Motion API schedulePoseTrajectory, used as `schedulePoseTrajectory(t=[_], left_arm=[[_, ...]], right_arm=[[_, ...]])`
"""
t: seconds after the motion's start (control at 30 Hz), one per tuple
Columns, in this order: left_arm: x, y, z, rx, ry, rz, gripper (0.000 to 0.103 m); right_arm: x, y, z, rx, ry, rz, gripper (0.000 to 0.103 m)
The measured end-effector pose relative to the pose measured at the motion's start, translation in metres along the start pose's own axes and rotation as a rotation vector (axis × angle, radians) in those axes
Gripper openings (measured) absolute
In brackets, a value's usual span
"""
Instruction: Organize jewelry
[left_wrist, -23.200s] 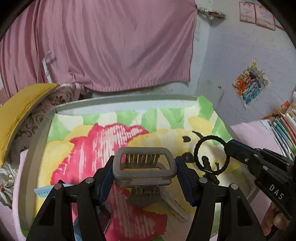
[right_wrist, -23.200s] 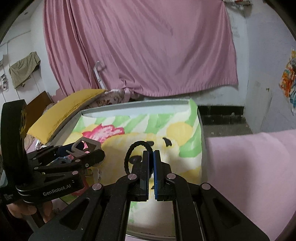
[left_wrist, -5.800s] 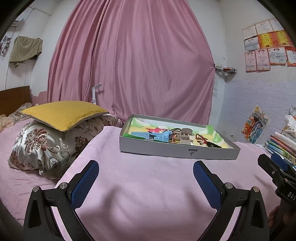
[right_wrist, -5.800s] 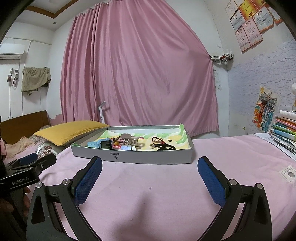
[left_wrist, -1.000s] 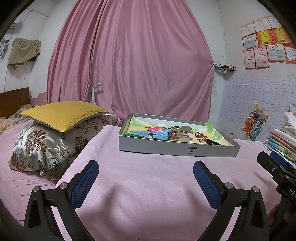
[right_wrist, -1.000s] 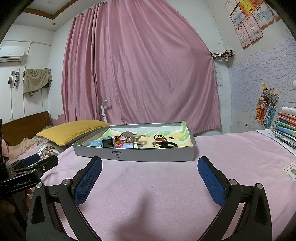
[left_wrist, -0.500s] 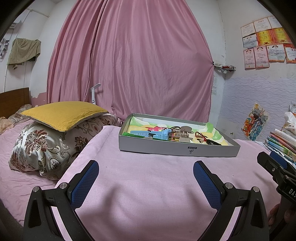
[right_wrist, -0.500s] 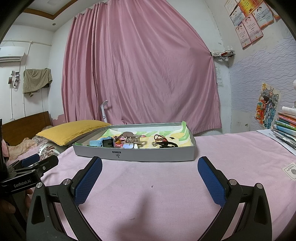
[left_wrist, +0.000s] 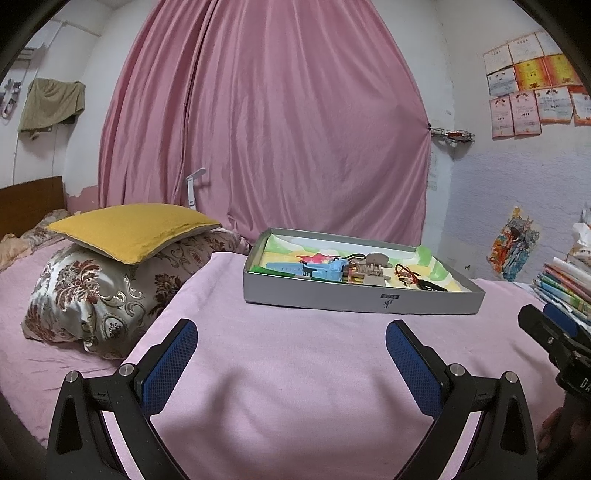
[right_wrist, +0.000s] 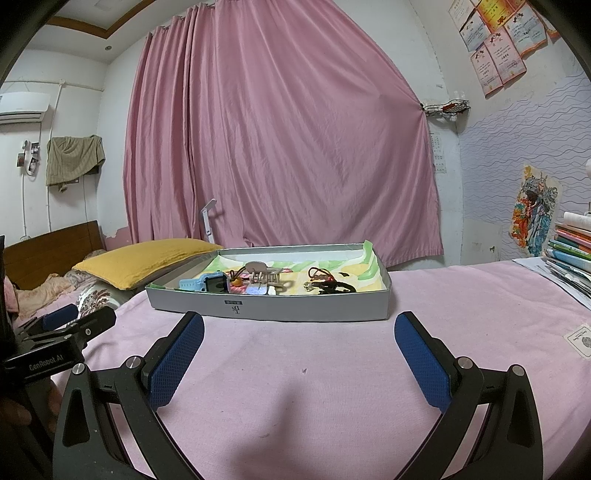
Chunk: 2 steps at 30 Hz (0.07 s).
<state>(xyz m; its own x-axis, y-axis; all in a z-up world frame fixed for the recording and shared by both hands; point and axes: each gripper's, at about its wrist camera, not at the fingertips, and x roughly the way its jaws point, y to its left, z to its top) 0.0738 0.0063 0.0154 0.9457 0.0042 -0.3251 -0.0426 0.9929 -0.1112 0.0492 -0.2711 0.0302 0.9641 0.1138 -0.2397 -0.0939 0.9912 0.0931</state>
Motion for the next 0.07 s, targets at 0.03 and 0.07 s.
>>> schedulePoseTrajectory(t=[0.03,0.07], left_arm=[[0.0,0.0002,0.0001,0.001,0.0,0.001,0.102],[0.0001,0.0005,0.0001,0.002,0.001,0.0,0.102]], right_arm=[[0.0001,0.0007,-0.0004,-0.001,0.001,0.0,0.101],[0.0003,0.0013,-0.0008,-0.001,0.005,0.001,0.101]])
